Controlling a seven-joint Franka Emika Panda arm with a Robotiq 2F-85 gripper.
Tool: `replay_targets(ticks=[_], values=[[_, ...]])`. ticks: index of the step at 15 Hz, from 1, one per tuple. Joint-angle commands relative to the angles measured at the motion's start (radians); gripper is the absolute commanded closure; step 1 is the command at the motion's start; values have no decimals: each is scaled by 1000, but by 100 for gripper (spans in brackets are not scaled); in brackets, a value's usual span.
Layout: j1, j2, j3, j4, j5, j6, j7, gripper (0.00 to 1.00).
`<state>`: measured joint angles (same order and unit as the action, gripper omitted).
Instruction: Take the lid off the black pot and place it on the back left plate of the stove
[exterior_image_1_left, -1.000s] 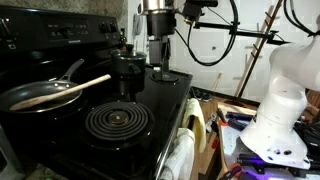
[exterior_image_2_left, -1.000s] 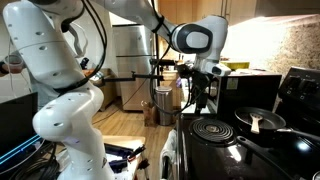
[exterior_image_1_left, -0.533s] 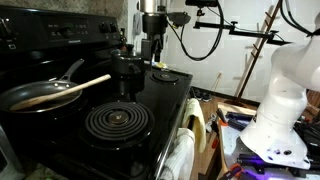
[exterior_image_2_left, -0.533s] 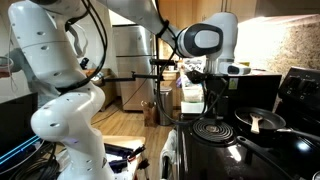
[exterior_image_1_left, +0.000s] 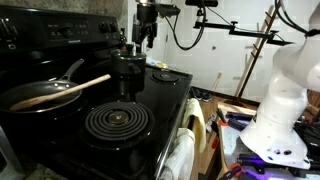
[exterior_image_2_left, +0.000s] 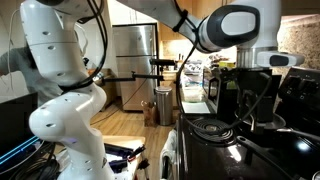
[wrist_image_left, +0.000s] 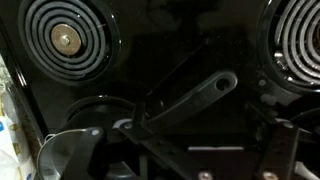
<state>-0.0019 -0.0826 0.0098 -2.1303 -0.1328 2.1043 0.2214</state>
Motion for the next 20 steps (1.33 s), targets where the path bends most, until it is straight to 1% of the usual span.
replay_targets(ticks=[1,2,4,7,10,13,15,16,19,20], values=[[-26,97,-29,149,-24,-20,-31,0],[-29,118,-39,184,-8,-19,-45,0],[-36,174,-59,259,-27,-27,-48,0],[-49,260,-88,360,-24,-25,-52,0],[-64,338,-112,442,-6,-6,-82,0],[-81,395,-122,510,3,18,-130,0],[-74,390,-123,509,-6,46,-116,0],[-71,380,-127,488,-5,23,-94,0],[-70,386,-126,502,-5,29,-94,0],[-67,381,-119,489,8,30,-90,0]])
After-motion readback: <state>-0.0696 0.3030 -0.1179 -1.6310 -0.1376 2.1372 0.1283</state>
